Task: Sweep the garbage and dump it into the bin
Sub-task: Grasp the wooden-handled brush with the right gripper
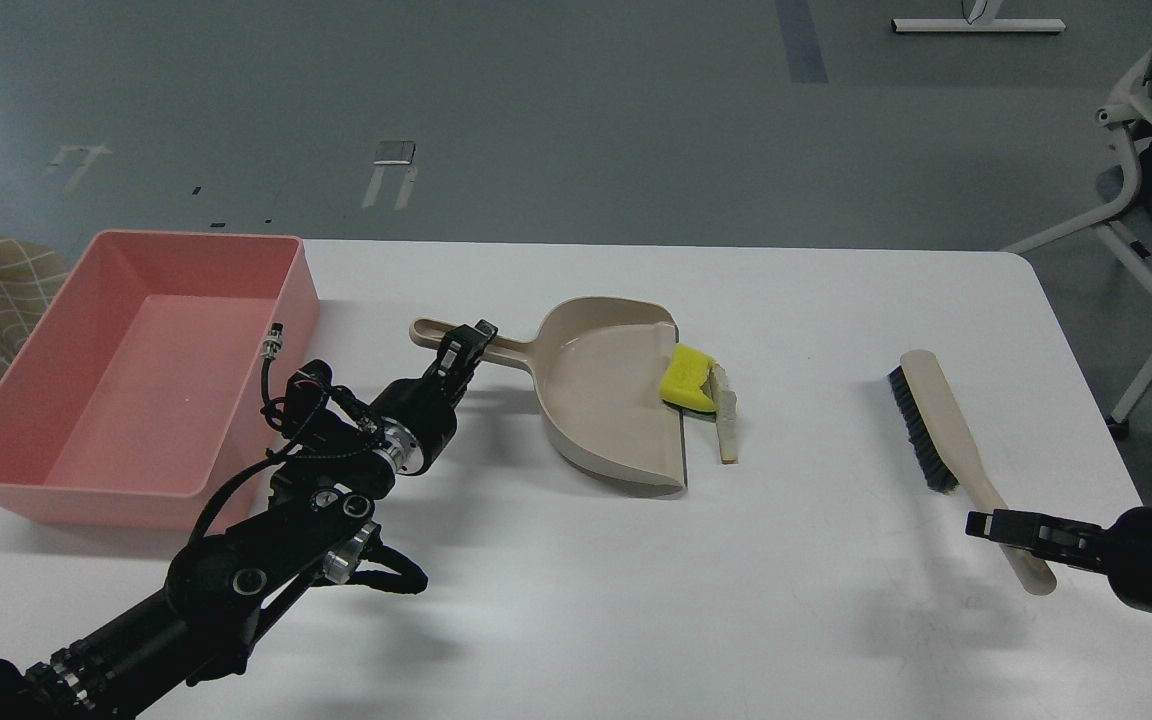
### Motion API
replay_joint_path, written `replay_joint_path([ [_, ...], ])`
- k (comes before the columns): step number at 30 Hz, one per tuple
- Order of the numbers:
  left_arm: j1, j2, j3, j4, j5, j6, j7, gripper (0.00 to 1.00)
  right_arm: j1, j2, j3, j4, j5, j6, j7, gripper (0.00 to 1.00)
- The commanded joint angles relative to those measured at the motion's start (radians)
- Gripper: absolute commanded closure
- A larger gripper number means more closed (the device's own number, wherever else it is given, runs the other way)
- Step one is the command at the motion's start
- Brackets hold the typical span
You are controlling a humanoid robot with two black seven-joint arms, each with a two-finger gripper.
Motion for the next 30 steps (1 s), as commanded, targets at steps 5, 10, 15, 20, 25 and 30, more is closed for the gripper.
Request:
replay_joint_path([
  [5, 0.001, 0.001, -0.001, 0.001, 0.0, 0.004, 0.0, 1.0, -0.005, 0.003, 0.0, 0.0, -0.014, 0.002, -0.025, 0.76],
  [10, 0.001, 0.003, -0.001, -0.001, 0.0, 0.004, -0.001, 1.0, -0.007, 0.003, -0.015, 0.002, -0.014, 0.002, -0.029, 0.96],
  [15, 0.001, 0.004, -0.001, -0.001, 0.0, 0.004, -0.001, 1.0, 0.01, 0.002, -0.018, 0.028, -0.013, 0.012, -0.035, 1.0],
  [20, 0.001, 0.004, -0.001, -0.001, 0.0, 0.004, 0.0, 1.0, 0.088, -0.003, -0.015, 0.055, -0.012, 0.032, -0.043, 1.0],
  [25, 0.001, 0.004, -0.001, -0.001, 0.0, 0.004, -0.003, 1.0, 0.168, 0.005, -0.017, 0.04, -0.012, 0.064, -0.051, 1.0],
  [30, 0.001, 0.003, 0.001, -0.001, 0.0, 0.004, -0.006, 1.0, 0.196, 0.08, -0.02, 0.022, -0.014, 0.12, -0.055, 1.0],
])
